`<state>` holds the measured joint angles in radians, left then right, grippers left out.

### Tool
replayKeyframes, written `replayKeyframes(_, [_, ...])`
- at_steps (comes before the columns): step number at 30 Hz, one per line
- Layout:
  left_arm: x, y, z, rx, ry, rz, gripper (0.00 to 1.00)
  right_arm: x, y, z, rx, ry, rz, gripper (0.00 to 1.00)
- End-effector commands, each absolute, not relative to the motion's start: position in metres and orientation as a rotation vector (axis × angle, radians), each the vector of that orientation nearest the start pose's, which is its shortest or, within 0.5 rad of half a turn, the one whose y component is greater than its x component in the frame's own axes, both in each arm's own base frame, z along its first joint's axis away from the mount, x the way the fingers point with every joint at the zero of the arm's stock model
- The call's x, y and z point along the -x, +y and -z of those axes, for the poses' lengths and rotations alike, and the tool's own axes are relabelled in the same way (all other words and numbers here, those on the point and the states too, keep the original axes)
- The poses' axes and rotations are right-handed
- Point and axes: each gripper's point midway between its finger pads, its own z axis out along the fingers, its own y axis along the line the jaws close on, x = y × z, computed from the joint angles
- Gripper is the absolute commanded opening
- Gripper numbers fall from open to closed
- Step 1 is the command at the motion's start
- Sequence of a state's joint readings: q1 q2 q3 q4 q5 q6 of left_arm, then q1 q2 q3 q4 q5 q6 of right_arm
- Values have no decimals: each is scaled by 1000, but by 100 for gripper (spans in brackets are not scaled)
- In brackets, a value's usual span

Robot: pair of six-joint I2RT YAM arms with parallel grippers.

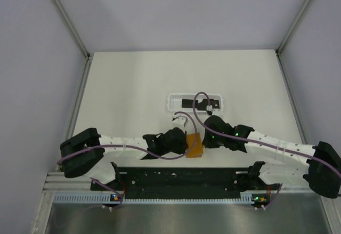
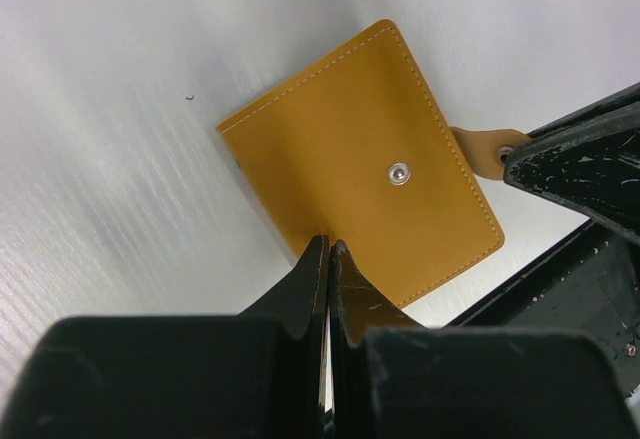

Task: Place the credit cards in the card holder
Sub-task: Close the card holder at the corner of the board.

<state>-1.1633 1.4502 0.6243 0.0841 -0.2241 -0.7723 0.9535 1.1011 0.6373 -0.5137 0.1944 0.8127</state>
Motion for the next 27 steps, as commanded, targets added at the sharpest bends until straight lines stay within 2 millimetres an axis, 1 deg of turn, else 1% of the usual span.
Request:
replayKeyframes(1, [-158, -331, -49, -325, 2348, 747, 0, -165, 245, -86, 163, 2521, -588, 0])
replayKeyframes(5, [-157, -329, -45, -324, 2357, 743, 0, -165, 255, -81, 175, 2528, -629, 0])
replayKeyframes(12, [-155, -327, -37, -326, 2376, 741, 0, -167, 264, -68, 181, 2544, -640, 0])
replayKeyframes(17, [-154, -325, -35, -321, 2379, 741, 0, -171, 260, -57, 143, 2562, -579, 0])
replayKeyframes(20, [-154, -325, -35, -327, 2379, 742, 0, -174, 259, -54, 116, 2561, -559, 1])
replayKeyframes(22, [-154, -325, -35, -322, 2379, 741, 0, -175, 260, -52, 115, 2564, -560, 7])
replayKeyframes(27, [-154, -326, -34, -322, 2384, 743, 0, -175, 266, -53, 112, 2554, -594, 27])
